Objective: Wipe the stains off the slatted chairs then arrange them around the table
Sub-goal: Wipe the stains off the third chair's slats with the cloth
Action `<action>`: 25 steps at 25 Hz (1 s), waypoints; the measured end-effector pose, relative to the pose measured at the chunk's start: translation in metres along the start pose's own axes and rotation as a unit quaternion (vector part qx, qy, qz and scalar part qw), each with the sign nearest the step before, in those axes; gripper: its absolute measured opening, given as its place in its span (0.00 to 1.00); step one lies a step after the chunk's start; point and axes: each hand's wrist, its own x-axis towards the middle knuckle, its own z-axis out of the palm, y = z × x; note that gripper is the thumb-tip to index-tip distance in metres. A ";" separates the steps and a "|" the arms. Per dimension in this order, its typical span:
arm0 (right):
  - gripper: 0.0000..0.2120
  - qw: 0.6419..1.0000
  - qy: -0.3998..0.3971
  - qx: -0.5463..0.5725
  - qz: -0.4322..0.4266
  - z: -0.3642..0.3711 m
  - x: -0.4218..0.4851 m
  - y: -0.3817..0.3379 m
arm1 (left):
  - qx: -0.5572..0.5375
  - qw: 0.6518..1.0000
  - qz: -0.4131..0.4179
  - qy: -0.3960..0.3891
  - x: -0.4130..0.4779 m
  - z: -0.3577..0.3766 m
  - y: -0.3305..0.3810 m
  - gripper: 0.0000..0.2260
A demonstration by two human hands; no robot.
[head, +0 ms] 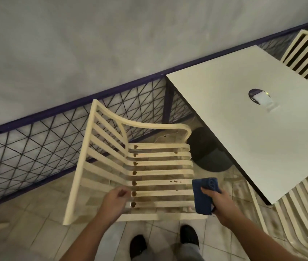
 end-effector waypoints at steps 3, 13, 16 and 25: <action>0.11 0.999 0.030 -0.025 0.027 -0.011 0.031 -0.004 | 0.155 0.988 -0.002 -0.015 0.029 0.030 -0.042 0.09; 0.17 0.976 0.110 -0.186 0.024 -0.036 0.144 0.037 | 0.555 0.828 0.035 -0.075 0.090 0.085 -0.142 0.27; 0.14 0.951 0.068 -0.301 0.020 -0.037 0.182 0.065 | 0.557 0.825 0.039 -0.087 0.108 0.095 -0.153 0.36; 0.12 0.799 -0.036 -0.599 0.041 0.025 0.261 0.142 | 0.553 0.827 0.070 -0.070 0.117 0.111 -0.148 0.37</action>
